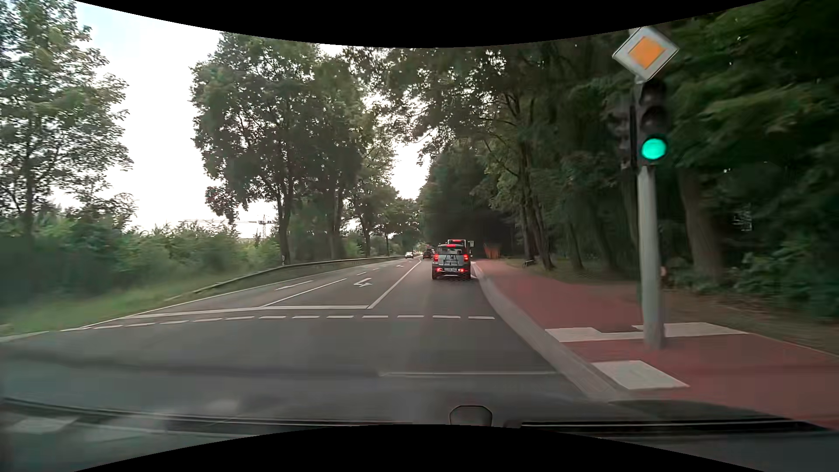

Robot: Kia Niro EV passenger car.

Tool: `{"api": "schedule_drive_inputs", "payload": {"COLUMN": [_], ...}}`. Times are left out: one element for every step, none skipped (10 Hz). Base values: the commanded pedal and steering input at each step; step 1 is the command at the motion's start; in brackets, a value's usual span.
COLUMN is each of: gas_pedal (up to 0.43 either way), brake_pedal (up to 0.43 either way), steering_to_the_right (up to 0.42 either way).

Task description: Follow the waypoints while adhering to traffic rules and regulations

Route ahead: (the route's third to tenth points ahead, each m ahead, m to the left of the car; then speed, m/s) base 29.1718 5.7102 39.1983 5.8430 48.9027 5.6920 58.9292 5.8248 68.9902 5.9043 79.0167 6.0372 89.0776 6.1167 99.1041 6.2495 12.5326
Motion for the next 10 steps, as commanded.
{"api": "schedule_drive_inputs", "payload": {"gas_pedal": [0.000,0.000,0.000,0.000,0.000,0.000,0.000,0.000,0.000,0.000], "brake_pedal": [0.213,0.220,0.220,0.220,0.220,0.226,0.226,0.207,0.079,0.000], "steering_to_the_right": [-0.001,-0.001,0.000,0.000,0.000,0.000,0.000,0.000,0.000,0.000]}}
